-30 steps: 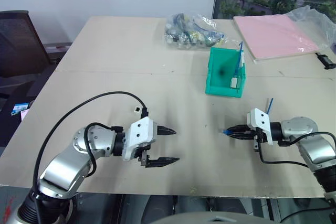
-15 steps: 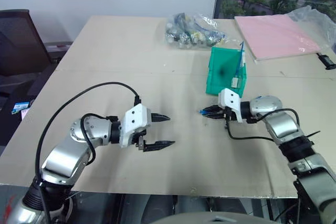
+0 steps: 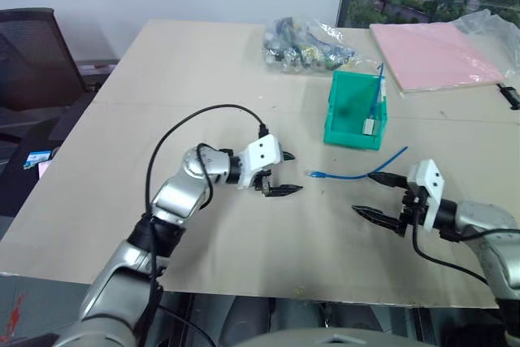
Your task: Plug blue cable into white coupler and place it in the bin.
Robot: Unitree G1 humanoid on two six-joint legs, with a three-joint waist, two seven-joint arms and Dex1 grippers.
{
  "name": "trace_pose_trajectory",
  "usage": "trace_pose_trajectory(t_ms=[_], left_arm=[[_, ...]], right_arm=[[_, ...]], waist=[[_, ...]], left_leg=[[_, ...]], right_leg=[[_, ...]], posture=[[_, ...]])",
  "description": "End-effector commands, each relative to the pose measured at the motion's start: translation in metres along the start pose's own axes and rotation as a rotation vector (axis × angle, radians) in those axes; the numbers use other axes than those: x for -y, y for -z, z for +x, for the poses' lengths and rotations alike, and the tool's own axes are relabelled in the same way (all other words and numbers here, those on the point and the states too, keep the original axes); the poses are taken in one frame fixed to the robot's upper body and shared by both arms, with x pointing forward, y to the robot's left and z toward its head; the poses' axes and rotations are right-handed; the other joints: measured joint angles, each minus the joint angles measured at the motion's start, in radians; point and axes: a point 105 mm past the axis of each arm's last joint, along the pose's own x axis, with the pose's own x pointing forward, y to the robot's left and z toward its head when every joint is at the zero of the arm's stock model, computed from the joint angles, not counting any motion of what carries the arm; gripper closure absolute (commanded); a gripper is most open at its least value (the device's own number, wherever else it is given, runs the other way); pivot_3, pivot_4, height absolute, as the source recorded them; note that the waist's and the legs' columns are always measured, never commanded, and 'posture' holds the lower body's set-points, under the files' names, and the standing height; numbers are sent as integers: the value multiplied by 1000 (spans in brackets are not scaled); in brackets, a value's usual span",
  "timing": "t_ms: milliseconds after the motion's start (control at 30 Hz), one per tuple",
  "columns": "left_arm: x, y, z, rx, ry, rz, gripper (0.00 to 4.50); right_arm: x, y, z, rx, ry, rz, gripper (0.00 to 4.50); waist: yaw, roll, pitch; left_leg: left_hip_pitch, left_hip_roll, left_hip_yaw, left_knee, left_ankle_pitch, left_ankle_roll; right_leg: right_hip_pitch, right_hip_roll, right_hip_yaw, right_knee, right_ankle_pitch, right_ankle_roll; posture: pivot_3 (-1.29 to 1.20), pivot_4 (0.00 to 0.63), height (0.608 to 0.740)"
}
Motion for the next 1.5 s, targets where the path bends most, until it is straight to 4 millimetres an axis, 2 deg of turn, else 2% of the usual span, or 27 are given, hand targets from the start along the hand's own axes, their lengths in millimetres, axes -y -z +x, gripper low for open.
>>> trace_pose_trajectory(t_ms=[33, 367, 467, 633, 667, 700, 833, 900, 1067, 1233, 1400, 1500], left_arm=[[-7, -3, 13, -16, 73, 68, 606], [-20, 13, 33, -66, 145, 103, 606], [-18, 15, 36, -66, 172, 107, 1444], [-14, 15, 38, -45, 202, 107, 3657], [-13, 14, 38, -35, 204, 104, 4281], [-12, 12, 39, -25, 207, 100, 4476], [-10, 7, 39, 16, 208, 61, 4476], [-10, -4, 40, 79, 201, -4, 4476], [-7, -55, 38, 319, 255, -262, 4476], [3, -87, 26, 443, 376, -448, 4476], [7, -100, 15, 494, 451, -554, 4476], [9, -101, 11, 501, 475, -587, 4476]], right_arm=[[-5, -11, -18, 45, 89, -16, 23], [-18, -9, -32, 107, 172, 17, 23], [-19, -8, -34, 105, 175, 24, 0], [-20, -8, -34, 108, 173, 32, 0], [-20, -8, -34, 108, 170, 37, 0], [-21, -7, -34, 106, 165, 46, 0], [-28, -1, -33, 92, 134, 142, 0], [-33, 1, -32, 104, 114, 216, 0], [-43, -8, -14, 197, 68, 377, 0], [-41, -30, 5, 327, 43, 437, 0], [-37, -60, 18, 494, -10, 497, 0], [-38, -80, 25, 591, -72, 534, 0]], waist=[[-17, 0, 0], [-19, 0, 0], [-18, 0, 0], [-18, 0, 0], [-18, 0, 0], [-18, 0, 0], [-16, 0, 0], [-17, 0, 0], [-19, 0, 0], [-25, 0, 0], [-22, 0, 0], [-22, 0, 0]], left_leg=[[1, 0, 0, 0, 0, 0], [5, 0, -1, 0, 0, 0], [5, 0, -1, 0, 0, 0], [7, 0, -1, 0, 0, 0], [7, 0, -1, 0, 0, 0], [7, 0, -1, 0, 0, 0], [7, 0, -1, 0, 0, 0], [6, 0, -1, 0, 0, 0], [6, 1, -2, 0, 0, 0], [8, 1, -3, 0, 0, 0], [8, 1, -4, 0, 0, 0], [8, 0, -4, 0, 1, -1]], right_leg=[[1, 0, 1, 1, 0, 0], [4, 4, 4, 0, 0, 0], [4, 4, 4, 0, 0, 0], [5, 4, 5, 1, 0, 0], [5, 4, 5, 1, 0, 0], [5, 4, 5, 1, 0, 0], [5, 4, 5, 0, 0, 1], [5, 4, 5, 0, -1, 1], [4, 4, 5, 1, -1, 1], [4, 5, 7, 2, -1, 1], [4, 6, 8, 2, -1, 1], [4, 6, 8, 2, -1, 1]], posture=[[0, 150, 739], [0, 150, 739], [0, 150, 739], [0, 150, 739], [0, 150, 739], [0, 150, 739], [0, 150, 739], [0, 150, 739], [0, 150, 739], [0, 150, 739], [0, 150, 739], [0, 150, 739]])
